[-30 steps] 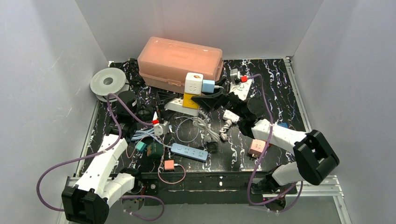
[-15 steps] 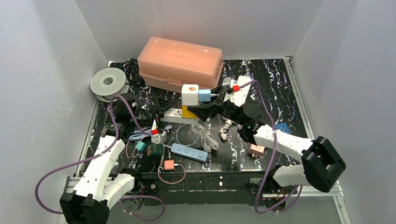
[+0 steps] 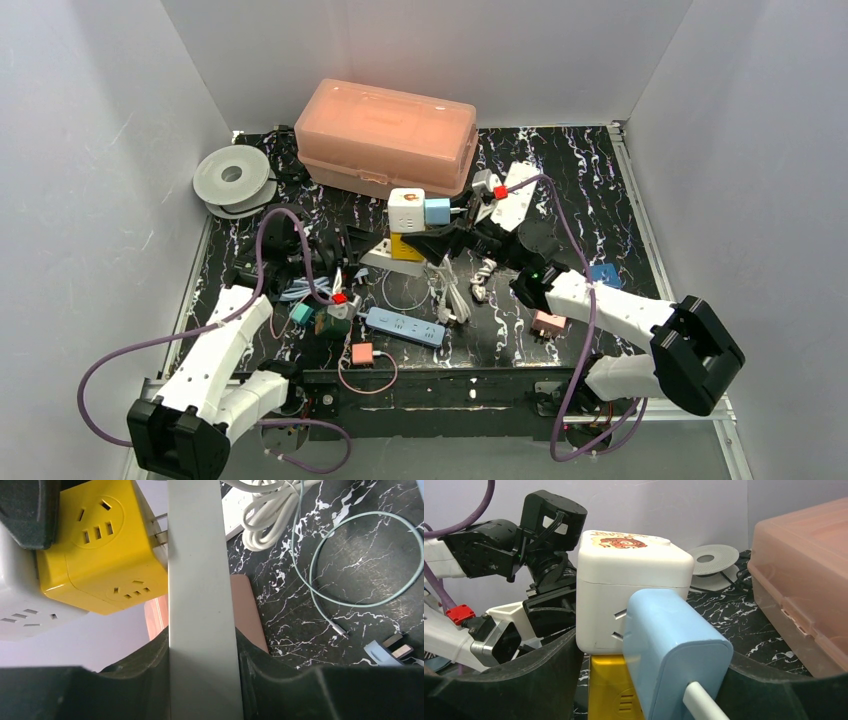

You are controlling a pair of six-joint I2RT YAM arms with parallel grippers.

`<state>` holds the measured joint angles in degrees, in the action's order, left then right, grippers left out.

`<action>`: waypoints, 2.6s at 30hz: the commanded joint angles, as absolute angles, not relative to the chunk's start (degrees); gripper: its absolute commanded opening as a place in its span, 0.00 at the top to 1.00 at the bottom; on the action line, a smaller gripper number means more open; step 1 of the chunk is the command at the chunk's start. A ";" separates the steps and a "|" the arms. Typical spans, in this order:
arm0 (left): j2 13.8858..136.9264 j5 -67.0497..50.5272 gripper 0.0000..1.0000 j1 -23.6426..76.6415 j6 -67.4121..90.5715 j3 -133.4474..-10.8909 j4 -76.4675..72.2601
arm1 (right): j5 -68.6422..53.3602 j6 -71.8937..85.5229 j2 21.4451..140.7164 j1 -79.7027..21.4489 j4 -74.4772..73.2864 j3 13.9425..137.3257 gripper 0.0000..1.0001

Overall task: Pull the plug off the socket
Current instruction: Remove the plug from the socket.

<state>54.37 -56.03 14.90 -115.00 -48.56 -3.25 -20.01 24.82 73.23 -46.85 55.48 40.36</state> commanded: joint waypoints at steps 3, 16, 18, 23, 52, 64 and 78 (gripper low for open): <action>54.47 -53.91 1.00 17.82 -107.59 -45.18 -18.05 | -18.34 26.07 71.02 -47.50 60.85 41.80 0.99; 54.46 -49.35 1.00 19.60 -86.35 -48.58 -35.47 | -24.37 32.78 79.11 -49.04 74.47 40.81 0.69; 54.05 -49.24 1.00 19.64 -85.54 -49.27 -35.20 | -25.12 32.66 79.55 -49.04 74.02 41.44 0.68; 54.03 -48.65 1.00 19.69 -84.17 -50.60 -35.92 | -26.89 31.66 80.42 -49.05 71.86 42.36 0.57; 53.25 -49.47 1.00 19.69 -82.62 -55.30 -37.23 | -36.72 30.31 81.61 -48.96 63.85 44.51 0.99; 54.96 -46.36 1.00 19.69 -77.32 -58.72 -40.40 | -33.66 27.28 71.67 -48.96 52.56 36.94 0.29; 54.51 -46.74 1.00 19.69 -79.33 -57.60 -41.27 | -31.80 31.40 69.00 -48.96 61.78 35.71 0.29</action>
<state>56.53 -49.04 20.95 -81.80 -53.17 -25.36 -22.68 23.59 65.91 -45.58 53.36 37.67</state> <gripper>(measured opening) 0.348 0.773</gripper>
